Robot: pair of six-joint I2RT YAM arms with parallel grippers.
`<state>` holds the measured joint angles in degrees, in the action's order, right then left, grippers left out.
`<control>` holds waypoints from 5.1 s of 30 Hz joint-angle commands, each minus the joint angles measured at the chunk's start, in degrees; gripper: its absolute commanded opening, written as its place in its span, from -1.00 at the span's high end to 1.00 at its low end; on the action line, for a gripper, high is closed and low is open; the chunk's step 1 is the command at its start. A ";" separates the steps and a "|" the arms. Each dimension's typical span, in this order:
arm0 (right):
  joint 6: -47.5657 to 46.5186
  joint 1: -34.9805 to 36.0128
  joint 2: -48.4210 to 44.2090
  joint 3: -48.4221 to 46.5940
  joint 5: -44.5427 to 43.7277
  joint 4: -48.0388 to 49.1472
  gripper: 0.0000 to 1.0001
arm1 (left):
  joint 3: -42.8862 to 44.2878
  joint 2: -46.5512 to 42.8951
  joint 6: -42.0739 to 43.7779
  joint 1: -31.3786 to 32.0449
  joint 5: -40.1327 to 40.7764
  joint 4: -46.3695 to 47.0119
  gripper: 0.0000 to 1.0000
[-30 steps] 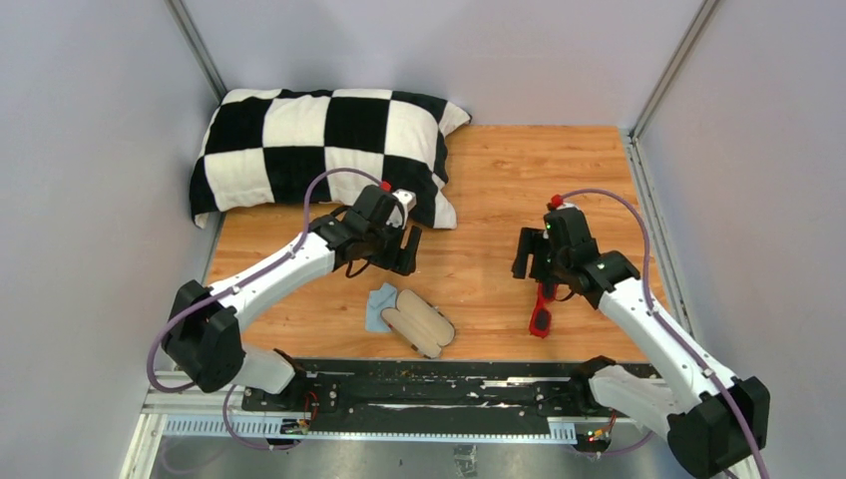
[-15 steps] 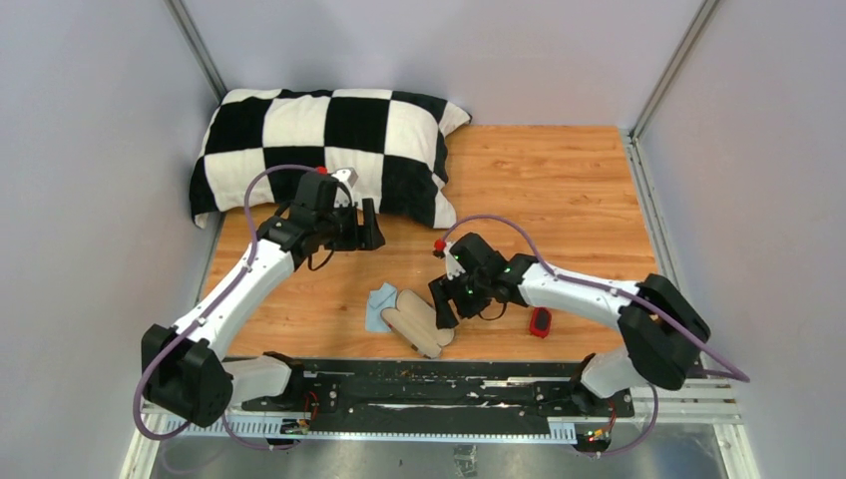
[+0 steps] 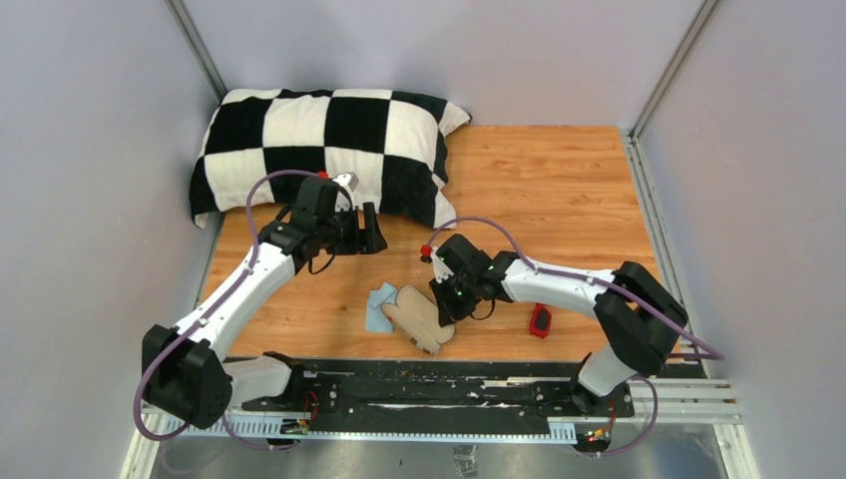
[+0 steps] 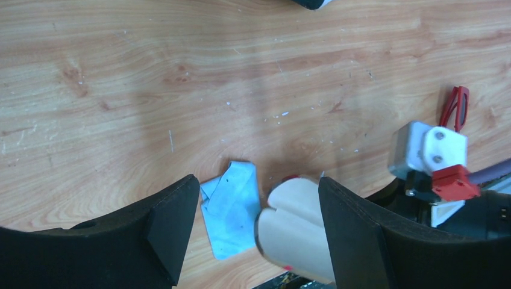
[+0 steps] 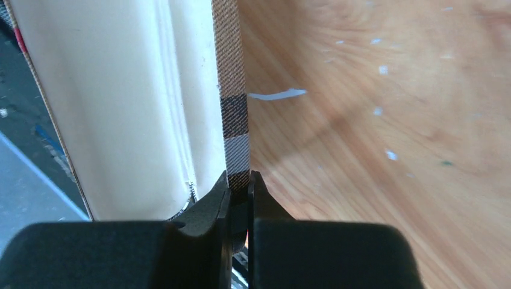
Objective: Organize the sunglasses
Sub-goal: Move the sunglasses case at the center of the board, then adjust the sunglasses case at the center of the board, then move the sunglasses case at the center of the board.
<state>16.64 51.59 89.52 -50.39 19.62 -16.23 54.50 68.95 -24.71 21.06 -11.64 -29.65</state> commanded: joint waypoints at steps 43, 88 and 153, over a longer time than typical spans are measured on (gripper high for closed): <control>5.86 -12.26 -27.03 -2.41 -33.88 -17.65 -0.40 | 15.77 28.04 0.19 8.30 5.41 1.78 -0.49; 4.94 -15.46 -25.75 -1.25 -30.17 -15.91 -0.41 | 14.24 22.16 2.08 21.31 11.25 -10.05 -0.51; -4.93 -16.25 -1.24 -11.15 -14.32 -9.21 -0.41 | 16.02 18.88 0.82 16.21 15.36 -10.91 -0.48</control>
<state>16.99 36.67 84.44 -57.36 1.48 -26.72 77.93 91.44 -20.01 37.60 0.12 -39.16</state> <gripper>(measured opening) 0.701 0.742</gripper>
